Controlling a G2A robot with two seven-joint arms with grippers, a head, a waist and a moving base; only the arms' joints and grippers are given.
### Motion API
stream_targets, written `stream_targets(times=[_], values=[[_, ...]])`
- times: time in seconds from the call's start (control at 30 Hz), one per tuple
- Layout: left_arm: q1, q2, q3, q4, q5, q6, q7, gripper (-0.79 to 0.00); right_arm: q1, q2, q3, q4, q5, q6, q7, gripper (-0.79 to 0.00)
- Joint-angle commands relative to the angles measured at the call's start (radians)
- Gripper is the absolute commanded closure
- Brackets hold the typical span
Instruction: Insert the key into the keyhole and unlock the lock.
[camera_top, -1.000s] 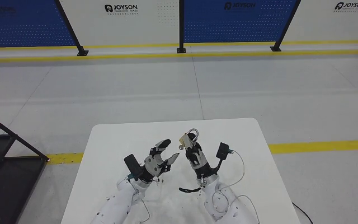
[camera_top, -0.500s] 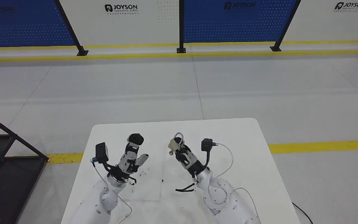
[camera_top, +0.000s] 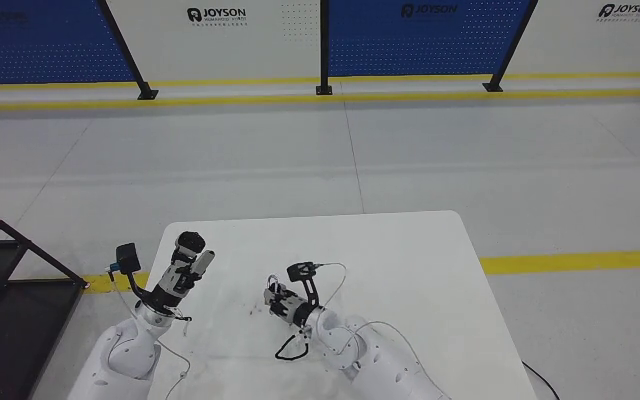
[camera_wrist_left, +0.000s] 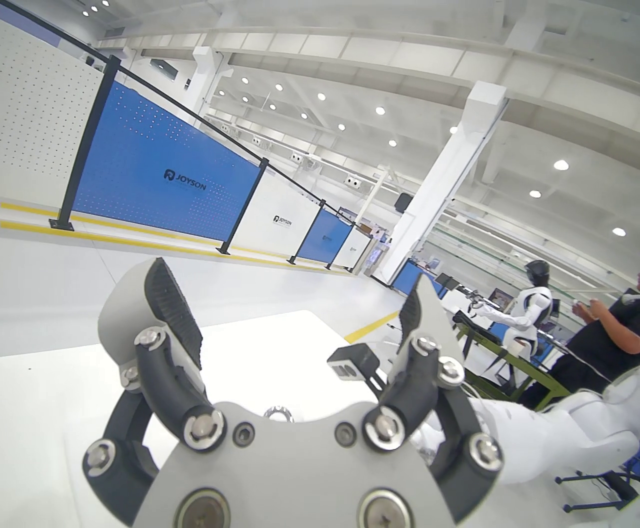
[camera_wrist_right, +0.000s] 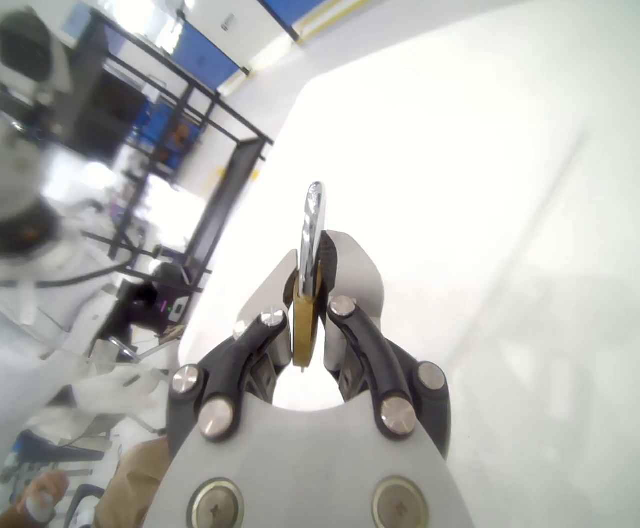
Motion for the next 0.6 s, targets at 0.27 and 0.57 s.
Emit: stream_targets(times=[0.27,0.57], values=[[0.0,0.0,0.001,0.0,0.001,-0.001,0.001,-0.785,0.069,-0.047,-0.075,0.128,-0.03,0.104,0.013,-0.326],[0.0,0.0,0.001,0.0,0.001,-0.001,0.001,-0.785,0.06,-0.051,-0.093,0.105,-0.096,0.134,-0.003,-0.785]])
